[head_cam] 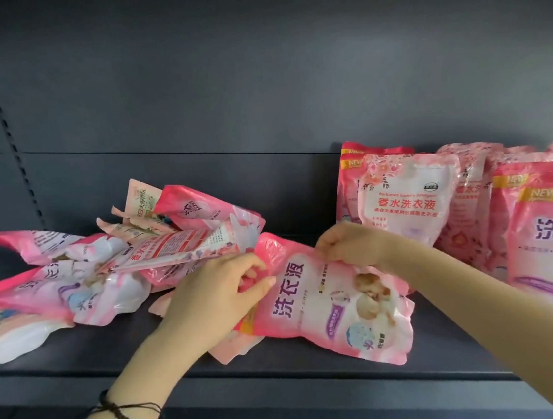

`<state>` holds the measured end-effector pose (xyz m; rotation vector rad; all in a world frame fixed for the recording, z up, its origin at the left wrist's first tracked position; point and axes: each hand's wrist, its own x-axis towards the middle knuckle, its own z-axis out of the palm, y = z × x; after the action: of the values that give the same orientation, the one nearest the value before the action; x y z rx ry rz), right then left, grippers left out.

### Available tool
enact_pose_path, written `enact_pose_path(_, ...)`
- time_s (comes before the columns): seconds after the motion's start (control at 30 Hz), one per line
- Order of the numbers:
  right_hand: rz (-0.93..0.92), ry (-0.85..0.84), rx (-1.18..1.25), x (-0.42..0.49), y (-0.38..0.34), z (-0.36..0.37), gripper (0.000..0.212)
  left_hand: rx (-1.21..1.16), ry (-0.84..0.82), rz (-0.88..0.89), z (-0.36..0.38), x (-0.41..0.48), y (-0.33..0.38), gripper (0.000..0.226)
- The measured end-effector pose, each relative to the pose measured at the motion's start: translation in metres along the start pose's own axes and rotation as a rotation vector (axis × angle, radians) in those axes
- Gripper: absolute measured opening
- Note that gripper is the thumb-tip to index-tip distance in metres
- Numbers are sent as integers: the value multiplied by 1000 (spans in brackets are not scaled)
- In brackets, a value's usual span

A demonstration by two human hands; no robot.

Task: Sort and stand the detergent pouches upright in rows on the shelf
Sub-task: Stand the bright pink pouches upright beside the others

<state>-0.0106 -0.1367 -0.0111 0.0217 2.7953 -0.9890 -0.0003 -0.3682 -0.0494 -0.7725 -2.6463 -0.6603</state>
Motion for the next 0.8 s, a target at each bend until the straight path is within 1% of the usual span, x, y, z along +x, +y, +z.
enact_pose_path(0.13, -126, 225, 192, -21, 16, -7, 22, -240, 194, -72, 14, 7, 5, 41)
enact_pose_path(0.23, -179, 397, 349, -33, 25, -2, 24, -566, 346, -202, 28, 17, 13, 43)
enact_pose_path(0.3, -212, 491, 488, -38, 29, 0, 25, -749, 410, -270, 36, 21, 24, 43)
enact_pose_path(0.37, -236, 552, 655, -42, 32, -2, 24, -910, 380, -316, 44, 25, 38, 50)
enact_pose_path(0.43, -262, 594, 829, -46, 34, -2, 24, -1079, 312, -383, 50, 29, 52, 54)
enact_pose_path(0.47, -278, 606, 908, -48, 35, -1, 25, -1159, 268, -422, 52, 31, 59, 53)
enact_pose_path(0.53, -290, 627, 1003, -51, 39, 4, 24, -1318, 192, -422, 59, 36, 71, 39)
enact_pose_path(0.6, -275, 656, 1042, -55, 44, 11, 23, -1420, 163, -386, 67, 40, 80, 22)
enact_pose_path(0.63, -269, 676, 1040, -57, 47, 14, 23, -1457, 154, -387, 71, 42, 83, 21)
enact_pose_path(0.73, -250, 738, 938, -65, 56, 19, 21, -1581, 92, -408, 82, 46, 86, 28)
enact_pose_path(0.8, -219, 755, 915, -69, 63, 21, 18, -1664, 38, -394, 86, 46, 90, 32)
